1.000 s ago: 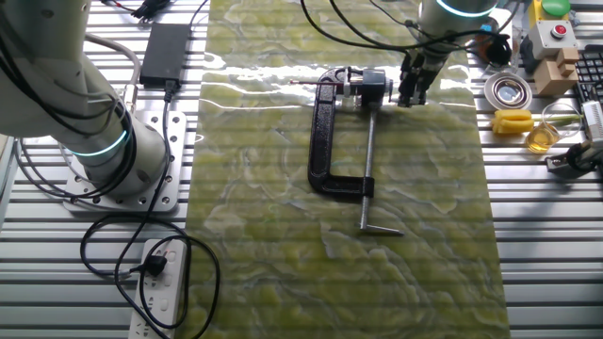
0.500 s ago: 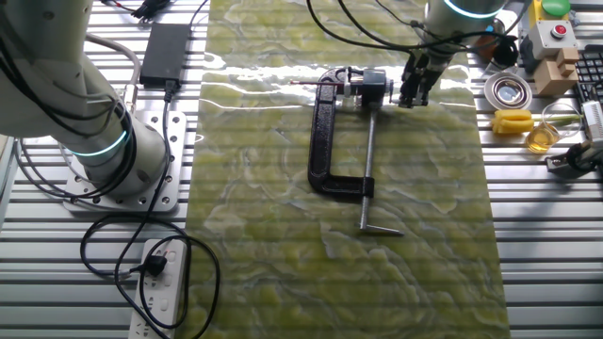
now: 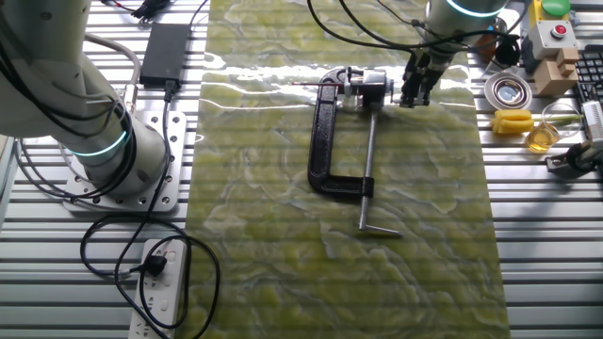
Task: Sharpen the pencil with a pencil sharpener
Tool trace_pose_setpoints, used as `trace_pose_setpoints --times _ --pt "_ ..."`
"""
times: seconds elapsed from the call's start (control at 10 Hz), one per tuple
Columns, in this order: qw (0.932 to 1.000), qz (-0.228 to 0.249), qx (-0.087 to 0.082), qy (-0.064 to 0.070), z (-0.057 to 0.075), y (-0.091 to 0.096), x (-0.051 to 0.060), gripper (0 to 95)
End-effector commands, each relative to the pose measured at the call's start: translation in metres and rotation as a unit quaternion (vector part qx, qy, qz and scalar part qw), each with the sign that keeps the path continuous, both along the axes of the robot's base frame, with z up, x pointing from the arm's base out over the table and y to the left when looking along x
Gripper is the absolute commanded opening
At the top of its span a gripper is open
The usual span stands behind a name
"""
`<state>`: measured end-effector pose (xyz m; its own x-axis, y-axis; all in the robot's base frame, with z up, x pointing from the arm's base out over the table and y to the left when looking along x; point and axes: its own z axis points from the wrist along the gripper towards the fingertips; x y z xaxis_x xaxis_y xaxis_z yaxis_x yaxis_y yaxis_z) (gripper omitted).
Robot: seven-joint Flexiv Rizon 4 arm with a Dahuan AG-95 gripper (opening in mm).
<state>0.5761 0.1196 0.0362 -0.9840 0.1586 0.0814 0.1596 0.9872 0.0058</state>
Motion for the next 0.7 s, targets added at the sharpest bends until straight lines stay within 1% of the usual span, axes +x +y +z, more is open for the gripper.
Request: trace_pose_setpoints --times 0.1,0.3,0.5,0.7 --pt "1.0 0.0 -0.001 0.002 0.0007 0.0 -0.0002 0.0" --pt "1.0 -0.002 -0.003 0.006 0.0001 -0.0005 -0.0015 0.0" --pt "0.9999 -0.003 -0.005 0.014 0.0006 -0.0006 -0.0015 0.0" --pt "0.9998 -0.003 -0.006 0.02 0.001 -0.0007 -0.0015 0.0"
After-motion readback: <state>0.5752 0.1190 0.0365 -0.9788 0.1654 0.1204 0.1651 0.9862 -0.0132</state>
